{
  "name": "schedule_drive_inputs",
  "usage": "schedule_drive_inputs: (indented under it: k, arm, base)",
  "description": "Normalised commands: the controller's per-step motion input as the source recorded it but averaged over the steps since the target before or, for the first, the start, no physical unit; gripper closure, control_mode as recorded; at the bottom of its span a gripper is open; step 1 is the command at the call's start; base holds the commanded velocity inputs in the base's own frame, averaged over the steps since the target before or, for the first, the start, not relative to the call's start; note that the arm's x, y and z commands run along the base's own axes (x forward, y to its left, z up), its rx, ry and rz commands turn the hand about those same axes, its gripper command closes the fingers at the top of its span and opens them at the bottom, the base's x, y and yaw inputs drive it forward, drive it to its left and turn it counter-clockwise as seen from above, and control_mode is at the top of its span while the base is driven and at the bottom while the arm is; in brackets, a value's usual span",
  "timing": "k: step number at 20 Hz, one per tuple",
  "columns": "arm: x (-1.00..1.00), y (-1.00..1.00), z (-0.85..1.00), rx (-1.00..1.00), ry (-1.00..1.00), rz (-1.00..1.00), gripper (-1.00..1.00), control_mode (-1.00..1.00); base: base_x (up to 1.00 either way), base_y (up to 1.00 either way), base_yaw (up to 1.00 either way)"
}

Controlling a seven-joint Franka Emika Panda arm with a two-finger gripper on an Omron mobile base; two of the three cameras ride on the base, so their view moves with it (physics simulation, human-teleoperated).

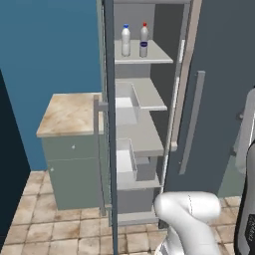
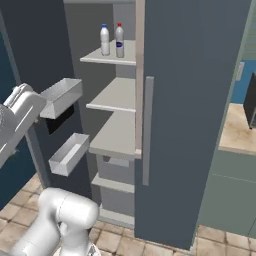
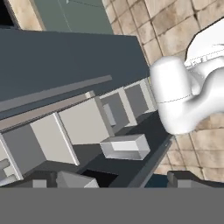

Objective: Take the bottled waters from the counter and place them in the freezer to freeze. Close the freezer door after placing the bottles.

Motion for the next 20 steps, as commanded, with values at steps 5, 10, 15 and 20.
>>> schedule_drive_inputs:
  k: [5,10,15,20]
  arm:
    - [0.00,0.00,0.00,0.00,0.00,0.00,-1.00,1.00]
    - [0.00,0.00,0.00,0.00,0.00,0.00,-1.00,1.00]
    - [0.00,0.00,0.00,0.00,0.00,0.00,-1.00,1.00]
    - [0.00,0.00,0.00,0.00,0.00,0.00,-1.00,1.00]
  base:
    - [-0.64,0.09,-0.05]
    - [0.00,0.33,-0.03]
    - [0.23,0.44,0.00]
    - [0.15,0.14,0.00]
